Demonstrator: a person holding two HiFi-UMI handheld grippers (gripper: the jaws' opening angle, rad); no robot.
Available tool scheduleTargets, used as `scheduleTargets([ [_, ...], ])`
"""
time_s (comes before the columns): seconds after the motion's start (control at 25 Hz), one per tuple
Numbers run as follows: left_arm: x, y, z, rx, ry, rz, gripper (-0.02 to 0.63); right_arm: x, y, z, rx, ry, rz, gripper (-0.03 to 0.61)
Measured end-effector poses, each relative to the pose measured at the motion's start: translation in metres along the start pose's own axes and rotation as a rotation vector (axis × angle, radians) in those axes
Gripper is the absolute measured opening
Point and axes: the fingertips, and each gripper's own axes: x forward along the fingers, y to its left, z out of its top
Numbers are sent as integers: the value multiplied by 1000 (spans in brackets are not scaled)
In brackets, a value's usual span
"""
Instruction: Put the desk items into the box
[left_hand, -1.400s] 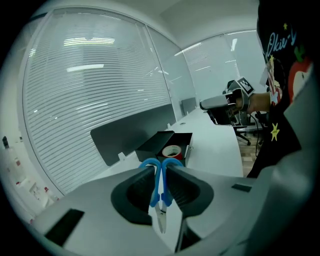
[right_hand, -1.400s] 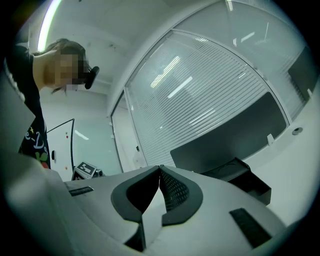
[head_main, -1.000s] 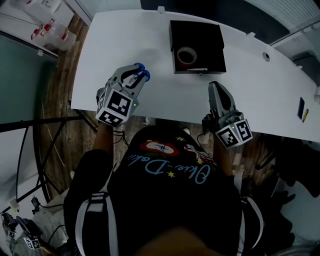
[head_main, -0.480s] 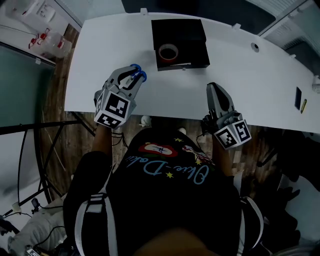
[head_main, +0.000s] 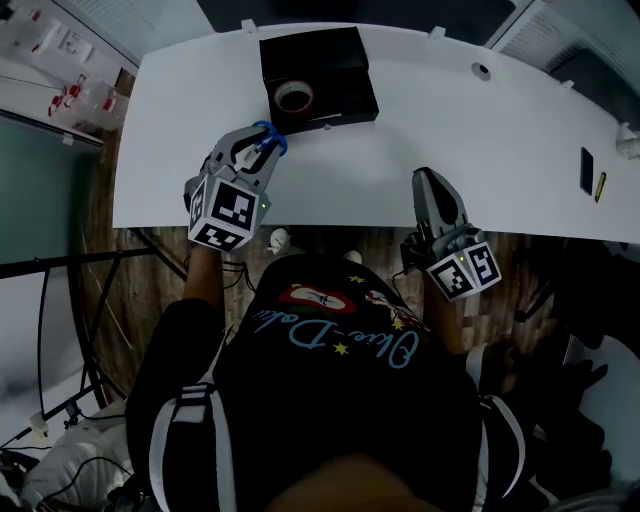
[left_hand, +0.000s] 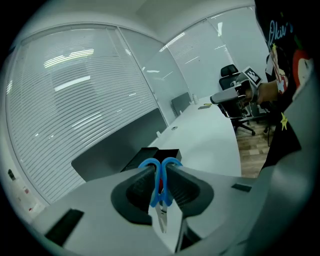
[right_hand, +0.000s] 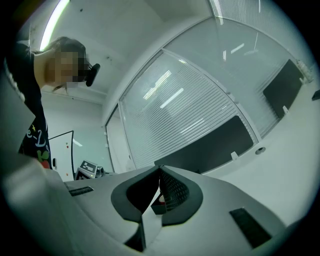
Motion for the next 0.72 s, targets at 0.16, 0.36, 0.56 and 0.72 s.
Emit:
scheduleTargets([
  [0.16,11,-12,18,10,-10,7,103,-20,-16,7,6,-5,-20,29],
  [0.36,25,-20,31,42,-16,-4,103,-27,-29,10,19,-16,-43,30],
  [0.56,44,-16,37,69,-30,-14,103,-20,-39,14,17,-17,-55,30],
  [0.72,66,-14,39,92,-33,-34,103,-15,-51,23,-1,-12,-82,30],
])
